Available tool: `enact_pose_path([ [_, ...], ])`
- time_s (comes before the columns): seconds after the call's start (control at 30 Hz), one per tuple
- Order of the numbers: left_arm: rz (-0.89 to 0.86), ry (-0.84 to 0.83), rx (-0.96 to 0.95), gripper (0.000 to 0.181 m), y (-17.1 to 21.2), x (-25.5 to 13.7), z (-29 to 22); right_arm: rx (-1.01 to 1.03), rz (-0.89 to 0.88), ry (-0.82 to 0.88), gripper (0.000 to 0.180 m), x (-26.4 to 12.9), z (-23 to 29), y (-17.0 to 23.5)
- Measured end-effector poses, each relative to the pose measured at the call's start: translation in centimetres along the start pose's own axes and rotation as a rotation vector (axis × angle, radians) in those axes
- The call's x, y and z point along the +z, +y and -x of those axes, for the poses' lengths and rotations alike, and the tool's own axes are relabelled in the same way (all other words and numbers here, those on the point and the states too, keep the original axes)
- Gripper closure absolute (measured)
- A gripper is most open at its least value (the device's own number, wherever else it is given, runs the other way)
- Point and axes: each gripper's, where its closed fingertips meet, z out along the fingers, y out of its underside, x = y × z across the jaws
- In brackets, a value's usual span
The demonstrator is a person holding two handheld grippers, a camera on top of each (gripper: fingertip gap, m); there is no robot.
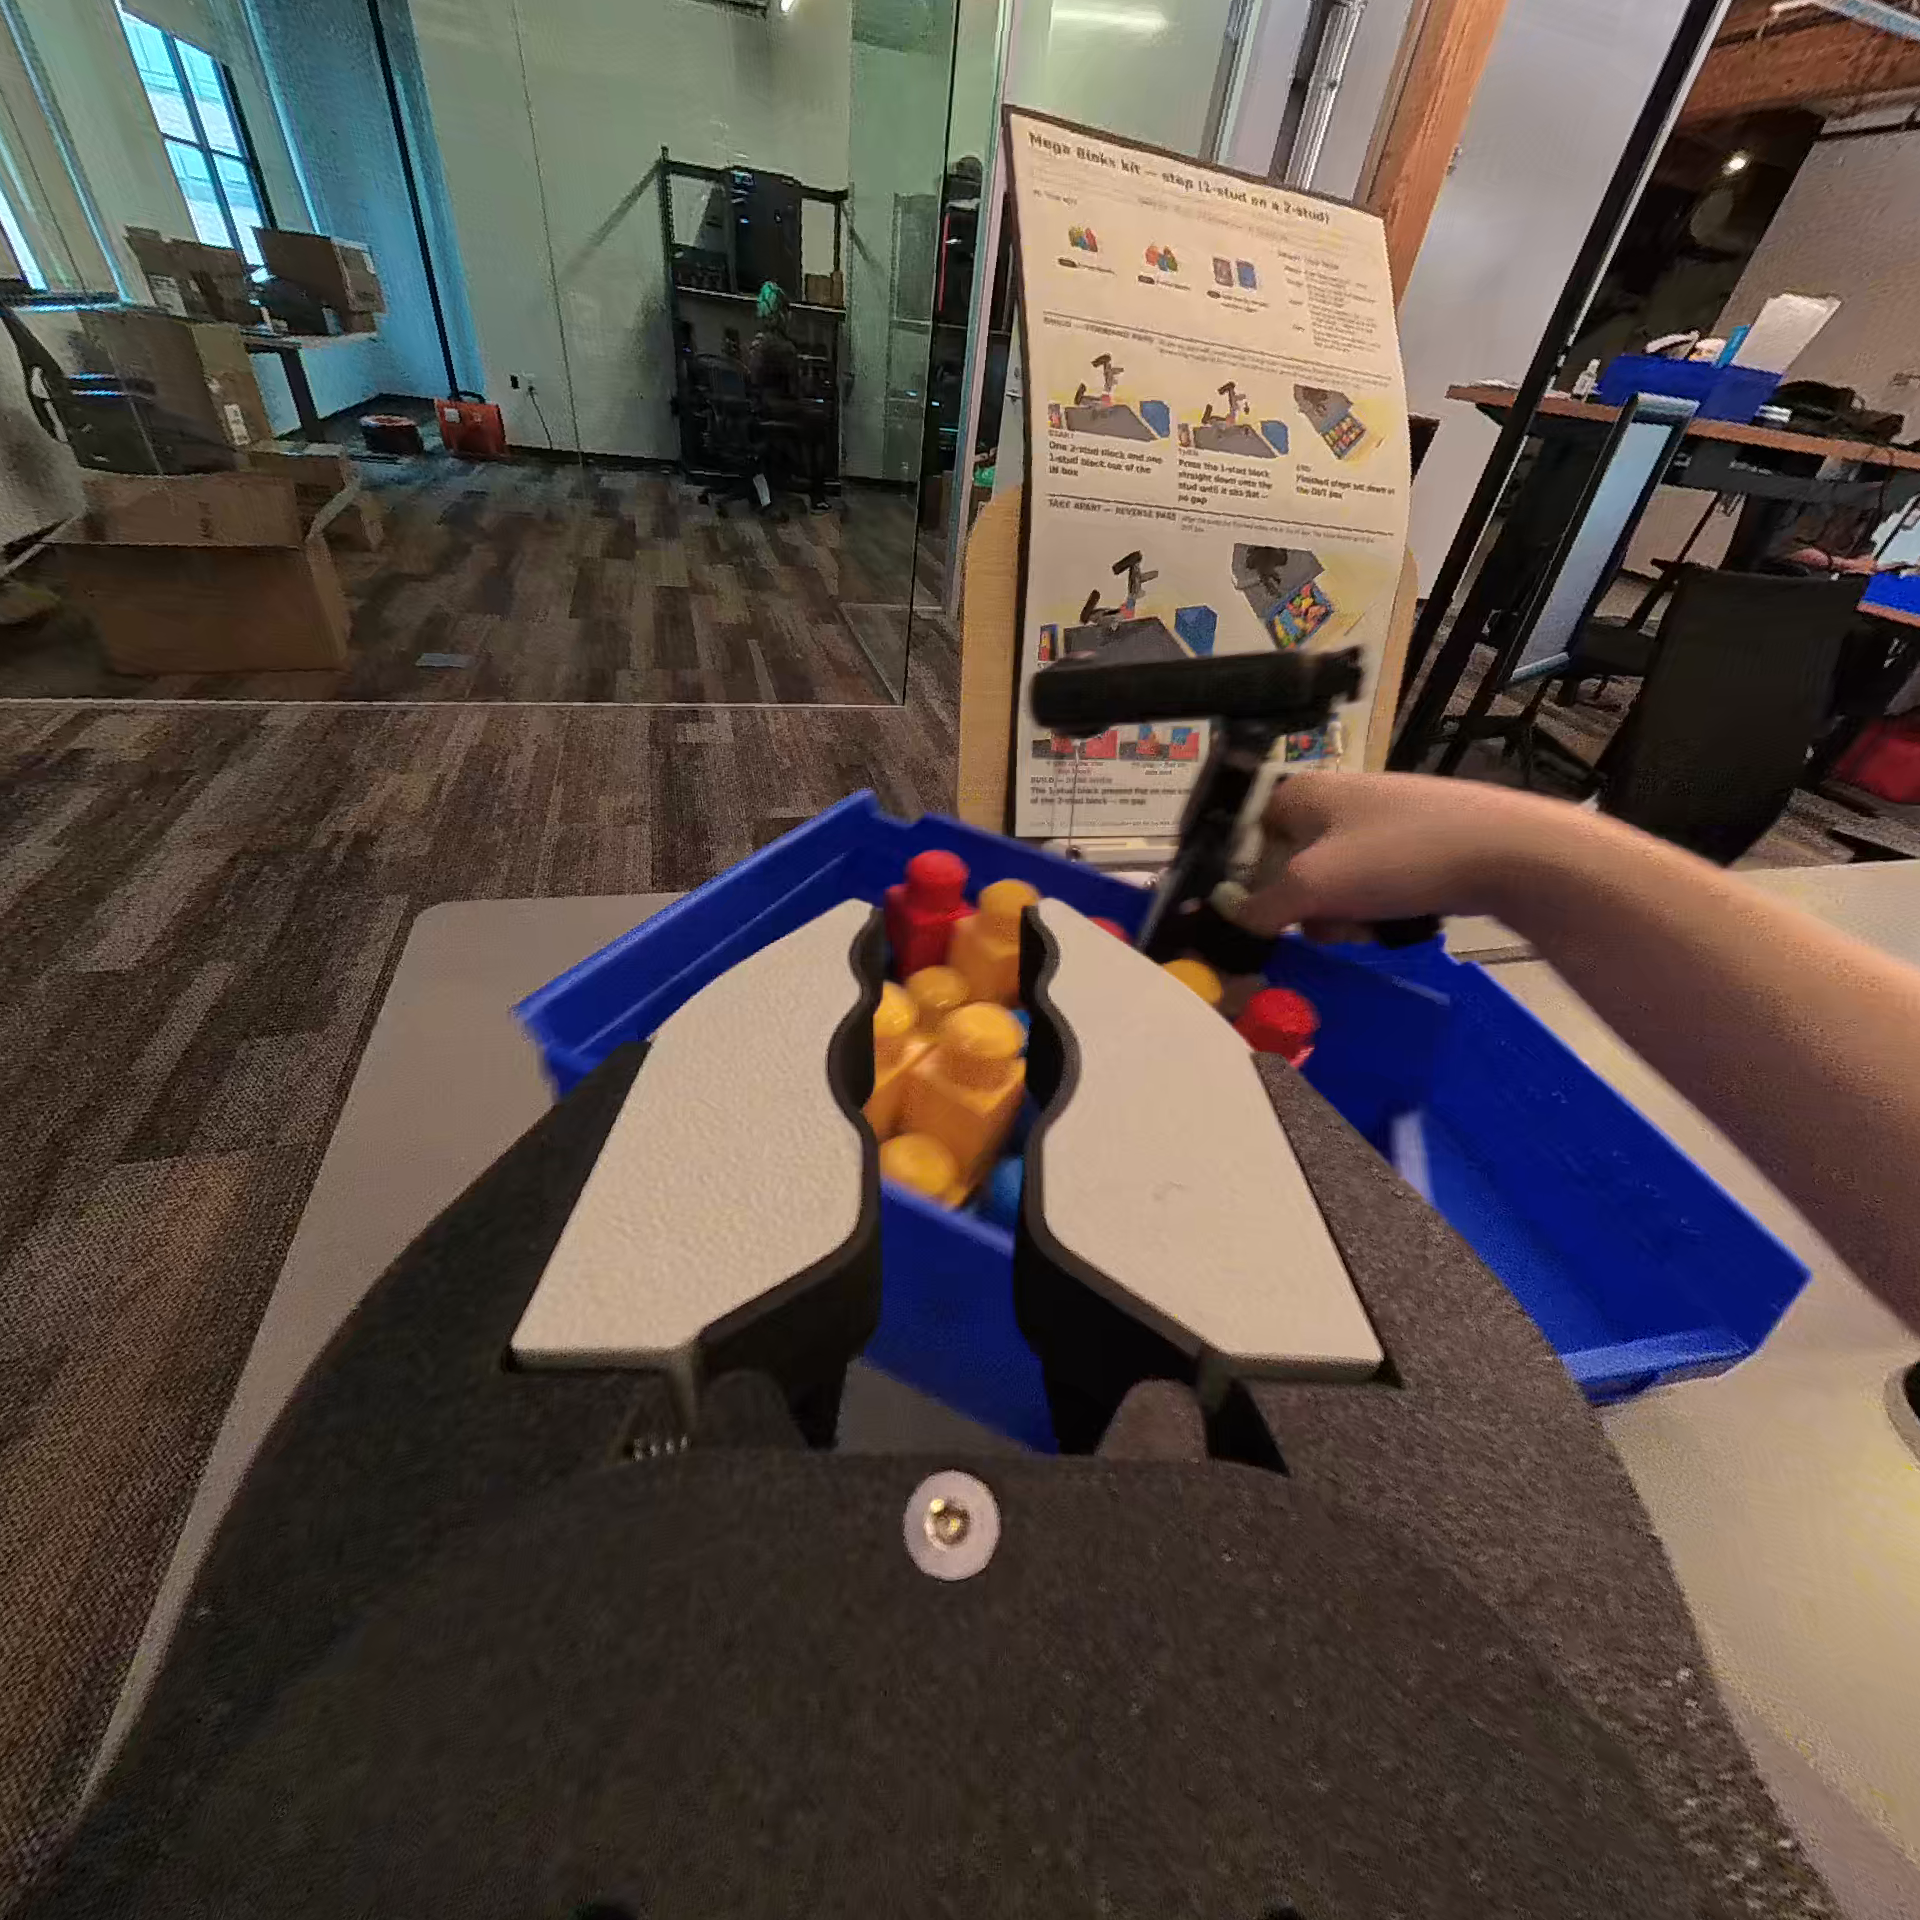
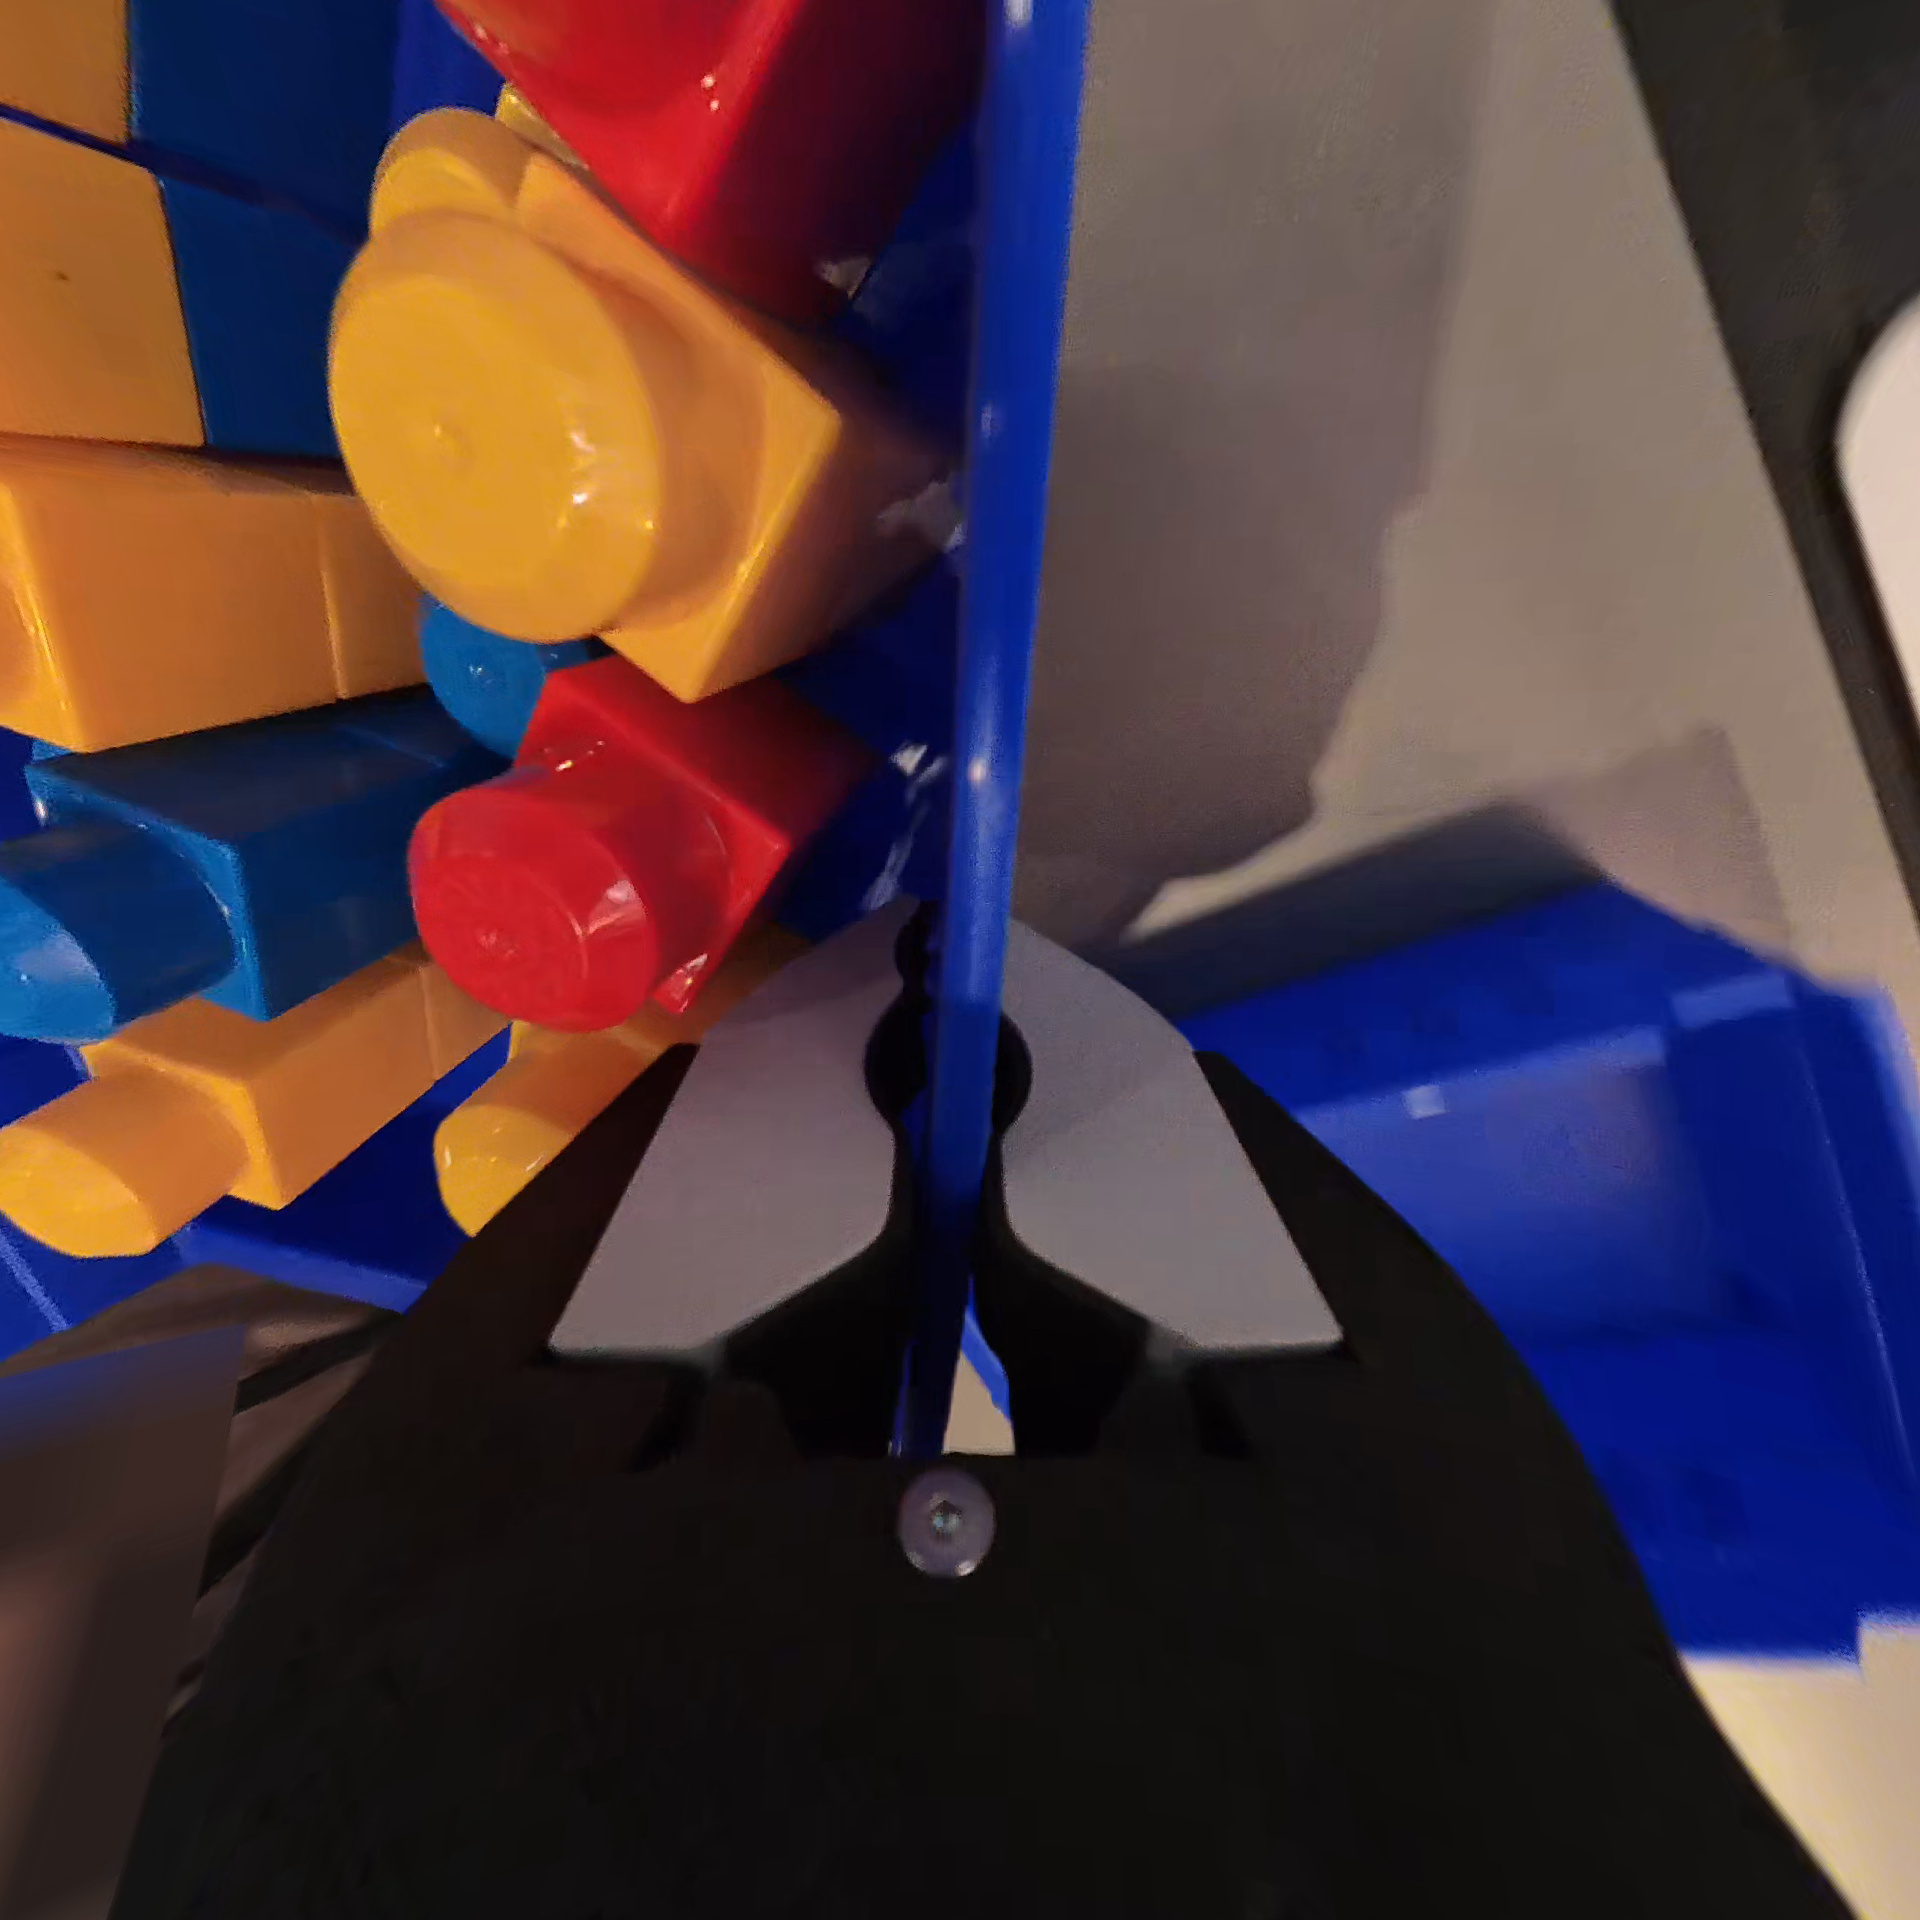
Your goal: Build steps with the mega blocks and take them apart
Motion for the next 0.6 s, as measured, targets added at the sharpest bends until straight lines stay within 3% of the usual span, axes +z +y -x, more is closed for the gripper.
enact_pose_path([
  [0.17, 0.016, 0.022, -0.034, 0.156, 0.5, -0.1, 0.9, -0.053, 0.042, -0.023, 0.174, 6.2, 2.1, -5.6],
  [0.33, 0.107, -0.001, -0.072, 0.155, 2.4, 0.8, 2.5, -0.022, 0.040, -0.013, 0.175, 11.3, 1.5, -8.2],
  [0.47, 0.099, -0.038, -0.079, 0.155, 2.3, 1.1, 3.5, 0.010, 0.039, 0.037, 0.174, 13.8, 0.6, -8.6],
  [0.6, 0.050, -0.033, -0.069, 0.155, 1.4, 0.9, 2.9, -0.004, 0.048, 0.105, 0.171, 13.8, 0.5, -8.6],
])
